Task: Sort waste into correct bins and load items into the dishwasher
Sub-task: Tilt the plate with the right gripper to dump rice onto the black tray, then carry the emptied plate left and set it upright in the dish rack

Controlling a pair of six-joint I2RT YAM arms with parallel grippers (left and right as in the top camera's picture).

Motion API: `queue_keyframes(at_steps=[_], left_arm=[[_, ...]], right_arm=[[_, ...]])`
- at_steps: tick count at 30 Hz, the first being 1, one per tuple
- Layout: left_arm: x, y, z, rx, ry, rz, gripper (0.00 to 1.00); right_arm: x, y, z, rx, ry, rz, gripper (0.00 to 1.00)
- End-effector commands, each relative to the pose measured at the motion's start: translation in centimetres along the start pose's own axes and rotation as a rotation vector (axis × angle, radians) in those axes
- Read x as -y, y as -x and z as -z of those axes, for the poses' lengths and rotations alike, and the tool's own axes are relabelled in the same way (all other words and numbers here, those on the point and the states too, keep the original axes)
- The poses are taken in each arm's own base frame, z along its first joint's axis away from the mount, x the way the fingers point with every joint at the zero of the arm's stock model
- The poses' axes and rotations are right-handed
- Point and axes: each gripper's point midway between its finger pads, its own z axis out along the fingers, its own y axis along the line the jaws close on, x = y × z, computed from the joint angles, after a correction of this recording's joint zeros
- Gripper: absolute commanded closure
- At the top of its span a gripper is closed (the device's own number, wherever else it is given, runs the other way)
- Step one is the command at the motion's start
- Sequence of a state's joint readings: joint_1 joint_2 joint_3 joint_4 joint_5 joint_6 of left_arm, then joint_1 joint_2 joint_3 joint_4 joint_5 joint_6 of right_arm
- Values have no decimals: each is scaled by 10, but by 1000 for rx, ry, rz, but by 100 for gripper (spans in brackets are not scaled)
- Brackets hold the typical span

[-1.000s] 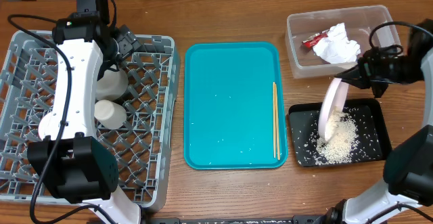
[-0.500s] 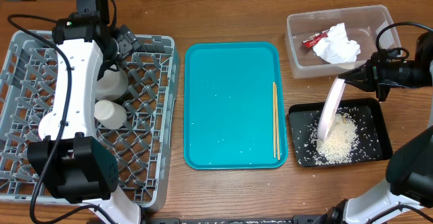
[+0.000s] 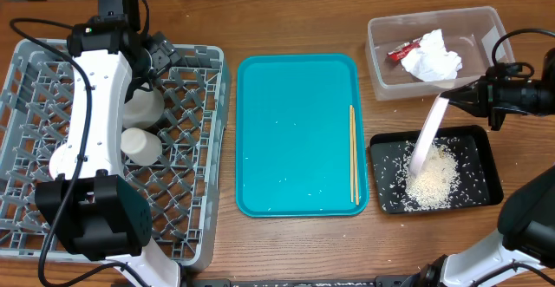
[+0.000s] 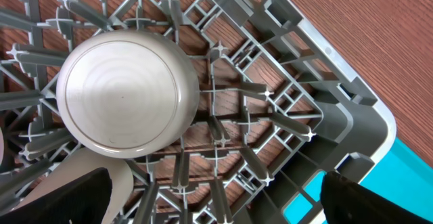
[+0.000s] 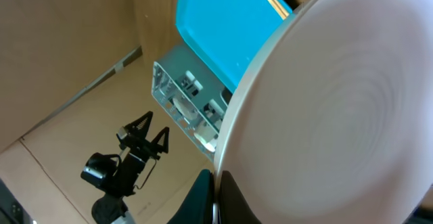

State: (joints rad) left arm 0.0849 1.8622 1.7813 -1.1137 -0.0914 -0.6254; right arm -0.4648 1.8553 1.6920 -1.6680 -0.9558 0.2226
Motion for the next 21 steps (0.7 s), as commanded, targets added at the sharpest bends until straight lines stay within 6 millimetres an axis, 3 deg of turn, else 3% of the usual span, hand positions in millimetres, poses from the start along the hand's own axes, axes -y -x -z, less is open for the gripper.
queue_keyframes(at_steps=[1, 21], left_arm=[[3, 4, -1, 13, 7, -9, 0], [5, 7, -1, 25, -1, -1, 0]], right_arm=[[-8, -10, 2, -22, 47, 9, 97], [-34, -20, 1, -54, 175, 156, 96]])
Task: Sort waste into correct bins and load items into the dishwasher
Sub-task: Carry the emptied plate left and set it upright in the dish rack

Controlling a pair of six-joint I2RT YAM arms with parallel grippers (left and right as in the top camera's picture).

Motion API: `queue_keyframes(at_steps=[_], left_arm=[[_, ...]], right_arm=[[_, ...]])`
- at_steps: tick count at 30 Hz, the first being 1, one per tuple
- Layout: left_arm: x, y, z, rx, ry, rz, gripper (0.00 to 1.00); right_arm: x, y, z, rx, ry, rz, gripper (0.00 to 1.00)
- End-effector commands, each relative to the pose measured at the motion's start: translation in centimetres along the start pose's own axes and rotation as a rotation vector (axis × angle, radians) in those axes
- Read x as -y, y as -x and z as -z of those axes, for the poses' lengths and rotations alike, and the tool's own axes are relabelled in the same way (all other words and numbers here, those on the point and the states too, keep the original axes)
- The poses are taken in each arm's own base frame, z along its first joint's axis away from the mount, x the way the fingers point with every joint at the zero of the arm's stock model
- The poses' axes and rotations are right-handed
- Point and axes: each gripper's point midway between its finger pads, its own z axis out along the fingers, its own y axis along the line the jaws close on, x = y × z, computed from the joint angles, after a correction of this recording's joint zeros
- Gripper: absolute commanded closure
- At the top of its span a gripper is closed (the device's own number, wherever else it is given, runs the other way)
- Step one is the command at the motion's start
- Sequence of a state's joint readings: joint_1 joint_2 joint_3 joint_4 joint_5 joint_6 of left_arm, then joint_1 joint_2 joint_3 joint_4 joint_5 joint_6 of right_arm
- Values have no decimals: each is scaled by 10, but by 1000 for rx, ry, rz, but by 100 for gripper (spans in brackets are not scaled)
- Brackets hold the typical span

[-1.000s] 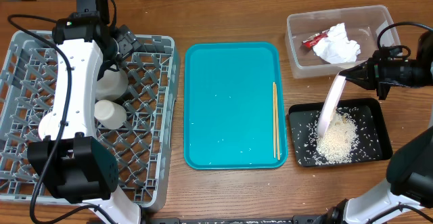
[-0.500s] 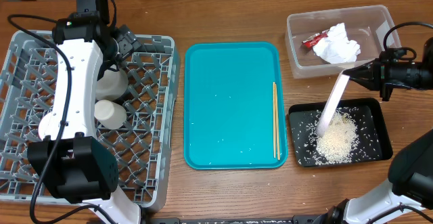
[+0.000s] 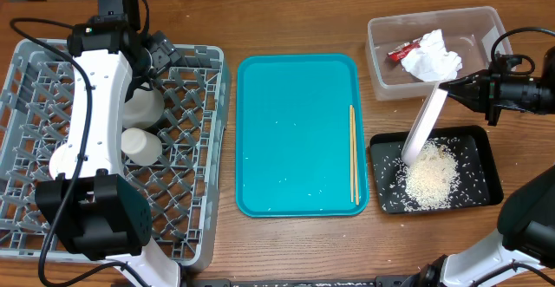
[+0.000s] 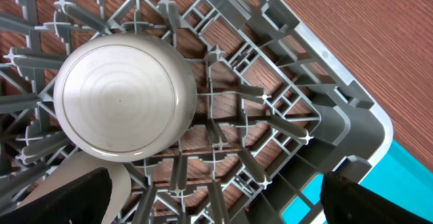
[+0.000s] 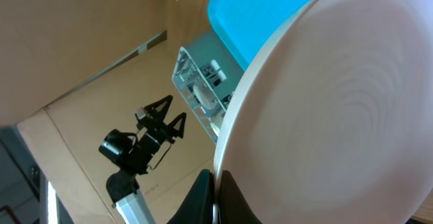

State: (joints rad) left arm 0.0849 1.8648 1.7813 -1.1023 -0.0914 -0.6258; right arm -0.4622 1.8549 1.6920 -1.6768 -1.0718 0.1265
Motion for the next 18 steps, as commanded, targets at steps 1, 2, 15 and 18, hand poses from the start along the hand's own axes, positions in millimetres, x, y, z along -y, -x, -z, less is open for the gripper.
queue_keyframes(at_steps=[1, 2, 15, 18], left_arm=[[4, 5, 0, 17, 4, -3, 0], [3, 4, 0, 15, 4, -3, 0], [4, 4, 0, 15, 1, -3, 0], [4, 5, 0, 17, 0, -2, 0]], right_arm=[[-19, -14, -3, -31, 83, 78, 96], [-26, -17, -5, -44, 113, 100, 96], [-79, -54, -45, -192, 307, 347, 96], [-91, -63, -51, -221, 345, 397, 96]])
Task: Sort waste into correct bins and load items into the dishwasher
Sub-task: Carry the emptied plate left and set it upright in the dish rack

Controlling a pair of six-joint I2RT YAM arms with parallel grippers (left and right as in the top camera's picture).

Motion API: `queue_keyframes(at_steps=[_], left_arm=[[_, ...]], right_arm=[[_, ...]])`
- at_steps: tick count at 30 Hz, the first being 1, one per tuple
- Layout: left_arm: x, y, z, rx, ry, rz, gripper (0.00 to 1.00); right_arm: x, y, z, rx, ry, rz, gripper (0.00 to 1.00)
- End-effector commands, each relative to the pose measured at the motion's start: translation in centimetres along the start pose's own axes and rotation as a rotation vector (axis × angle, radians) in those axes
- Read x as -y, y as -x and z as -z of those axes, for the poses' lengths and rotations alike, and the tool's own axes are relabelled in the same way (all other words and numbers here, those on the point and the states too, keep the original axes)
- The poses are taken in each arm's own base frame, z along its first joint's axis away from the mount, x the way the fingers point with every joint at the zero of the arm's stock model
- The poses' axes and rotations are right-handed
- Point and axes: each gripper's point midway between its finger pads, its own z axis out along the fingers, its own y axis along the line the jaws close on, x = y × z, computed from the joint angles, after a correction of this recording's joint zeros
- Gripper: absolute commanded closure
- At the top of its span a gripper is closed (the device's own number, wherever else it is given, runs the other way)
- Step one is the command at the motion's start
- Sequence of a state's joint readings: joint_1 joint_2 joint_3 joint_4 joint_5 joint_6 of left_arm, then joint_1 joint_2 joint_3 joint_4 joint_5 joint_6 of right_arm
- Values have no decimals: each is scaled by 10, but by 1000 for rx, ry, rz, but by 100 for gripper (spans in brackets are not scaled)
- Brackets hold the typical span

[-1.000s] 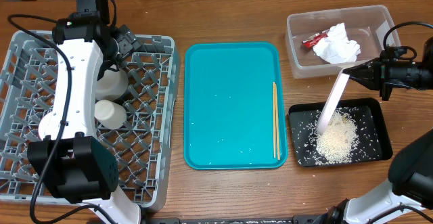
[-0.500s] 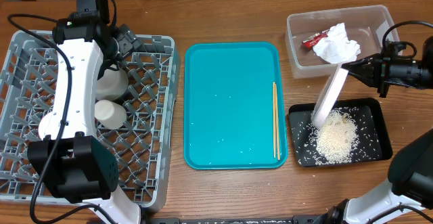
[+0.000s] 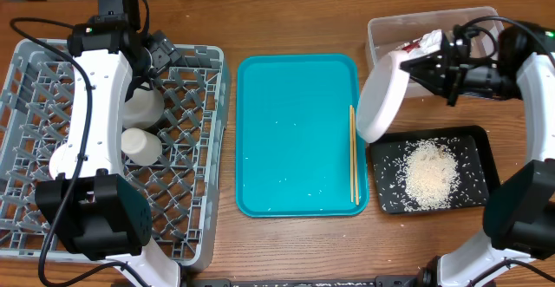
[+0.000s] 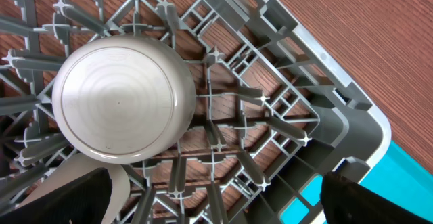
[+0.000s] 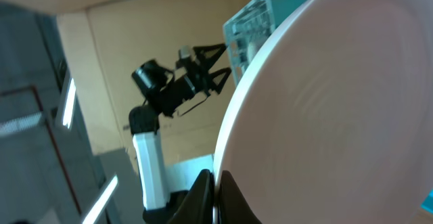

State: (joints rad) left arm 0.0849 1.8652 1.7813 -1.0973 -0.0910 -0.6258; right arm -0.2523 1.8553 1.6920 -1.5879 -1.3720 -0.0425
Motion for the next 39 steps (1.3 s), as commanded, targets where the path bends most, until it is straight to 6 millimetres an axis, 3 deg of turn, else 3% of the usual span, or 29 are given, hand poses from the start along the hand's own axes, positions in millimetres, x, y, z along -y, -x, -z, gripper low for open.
queue_keyframes(at_steps=[1, 7, 12, 16, 20, 23, 26, 31, 34, 39], left_arm=[[4, 4, 0, 14, 3, -2, 0], [5, 6, 0, 24, -5, 25, 0], [7, 8, 0, 30, -10, 33, 0], [7, 8, 0, 31, -9, 33, 0], [6, 8, 0, 30, -8, 33, 0], [6, 8, 0, 30, -8, 32, 0], [6, 8, 0, 30, -9, 33, 0], [6, 8, 0, 29, -8, 32, 0], [6, 7, 0, 27, -7, 32, 0], [3, 4, 0, 13, 6, 27, 0]], right_arm=[[-34, -9, -9, -28, 108, 110, 96], [-56, -15, -37, -105, 120, 218, 96], [-72, -7, -71, -158, 99, 266, 96], [-78, 13, -109, -83, -6, 281, 96], [-98, 10, -153, -41, -13, 393, 96], [-98, 8, -181, 22, -60, 408, 96], [-93, 1, -208, 54, -104, 414, 96], [-109, -31, -249, -13, -30, 505, 96], [-116, -42, -267, 1, -10, 532, 96], [-111, -46, -285, 47, -38, 544, 96]])
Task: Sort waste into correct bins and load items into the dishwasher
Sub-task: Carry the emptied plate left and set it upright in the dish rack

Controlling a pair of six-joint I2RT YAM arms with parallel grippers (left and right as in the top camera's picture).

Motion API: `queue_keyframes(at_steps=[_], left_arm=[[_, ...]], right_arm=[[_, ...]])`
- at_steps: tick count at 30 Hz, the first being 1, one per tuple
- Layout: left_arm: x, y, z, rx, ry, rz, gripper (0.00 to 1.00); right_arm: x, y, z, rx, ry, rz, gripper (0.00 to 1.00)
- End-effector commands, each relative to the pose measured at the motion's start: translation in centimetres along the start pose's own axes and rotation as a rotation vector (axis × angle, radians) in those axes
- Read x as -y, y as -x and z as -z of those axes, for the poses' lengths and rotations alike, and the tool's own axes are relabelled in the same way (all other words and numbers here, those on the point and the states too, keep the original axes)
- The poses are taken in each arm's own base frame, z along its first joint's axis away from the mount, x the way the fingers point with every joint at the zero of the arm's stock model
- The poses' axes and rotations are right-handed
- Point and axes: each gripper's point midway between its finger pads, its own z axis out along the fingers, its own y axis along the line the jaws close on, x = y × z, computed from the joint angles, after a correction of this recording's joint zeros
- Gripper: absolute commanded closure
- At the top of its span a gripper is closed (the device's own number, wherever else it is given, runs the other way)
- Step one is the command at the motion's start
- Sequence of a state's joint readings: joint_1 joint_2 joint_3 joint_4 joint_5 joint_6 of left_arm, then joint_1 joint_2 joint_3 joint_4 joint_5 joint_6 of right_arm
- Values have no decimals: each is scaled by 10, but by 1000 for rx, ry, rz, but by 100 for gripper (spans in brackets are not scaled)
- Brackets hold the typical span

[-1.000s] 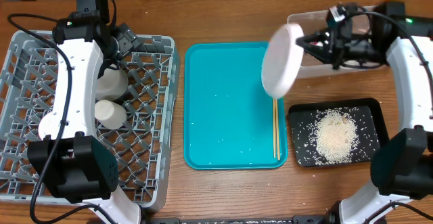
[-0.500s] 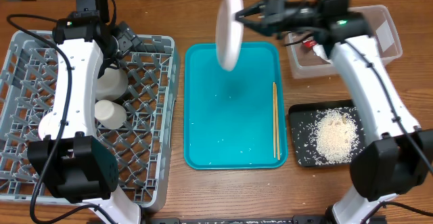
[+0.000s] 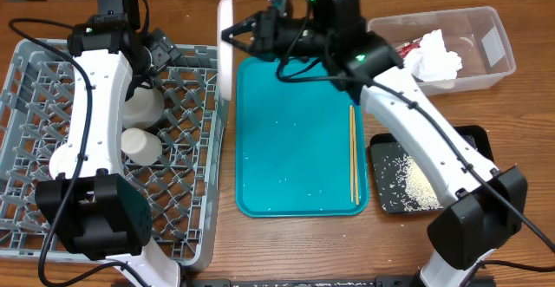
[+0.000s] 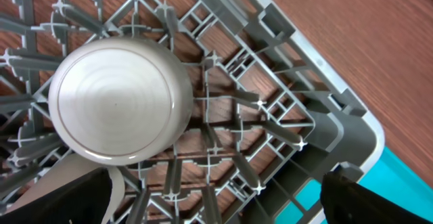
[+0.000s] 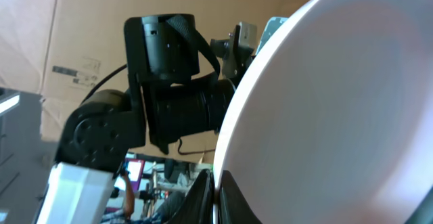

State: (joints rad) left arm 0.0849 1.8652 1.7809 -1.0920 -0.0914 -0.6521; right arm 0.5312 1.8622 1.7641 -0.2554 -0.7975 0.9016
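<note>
A white plate (image 3: 225, 41) stands on edge above the gap between the grey dish rack (image 3: 52, 200) and the teal tray (image 3: 295, 131). My right gripper (image 3: 238, 34) is shut on its rim. In the right wrist view the plate (image 5: 338, 102) fills the frame, with the fingers (image 5: 203, 200) pinching its edge. My left gripper (image 3: 156, 51) hangs open over the rack's back right corner. Its fingers (image 4: 54, 197) stand wide apart above an upside-down white bowl (image 4: 115, 109). Two chopsticks (image 3: 353, 153) lie on the tray.
A second white cup (image 3: 141, 145) sits in the rack beside the bowl (image 3: 143, 105). A black tray (image 3: 481, 161) with rice lies at the right. A clear bin (image 3: 486, 27) with crumpled paper and a red wrapper stands at the back right.
My right gripper has carried the plate from beside the bins at the tray's right edge to the rack's right edge, on the tray's left. The left gripper has barely shifted.
My right gripper held the plate tilted over the rice in the black tray. It then held it slightly higher there, then clear of the tray near the clear bin. Now the plate stands on edge by the rack. My left gripper stayed open over the rack.
</note>
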Motion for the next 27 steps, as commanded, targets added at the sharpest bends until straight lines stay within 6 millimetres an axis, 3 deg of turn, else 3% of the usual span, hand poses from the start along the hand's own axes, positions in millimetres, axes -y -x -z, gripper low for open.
queue_keyframes(at_steps=[1, 6, 11, 20, 27], left_arm=[[2, 2, 0, 7, 12, -1, 0], [0, 3, 0, 13, 21, -1, 0], [-26, 13, 0, 35, 97, 85, 0], [-85, 31, -2, -14, 129, 288, 0], [-99, 33, -2, -22, 150, 317, 0]], right_arm=[[5, 12, -10, 79, -48, 3, 96], [23, 12, -29, 78, -51, 3, 96], [41, 12, -44, 56, -34, -49, 96], [35, 11, -48, 48, 3, -36, 96], [36, 1, -60, 36, -8, -39, 96]])
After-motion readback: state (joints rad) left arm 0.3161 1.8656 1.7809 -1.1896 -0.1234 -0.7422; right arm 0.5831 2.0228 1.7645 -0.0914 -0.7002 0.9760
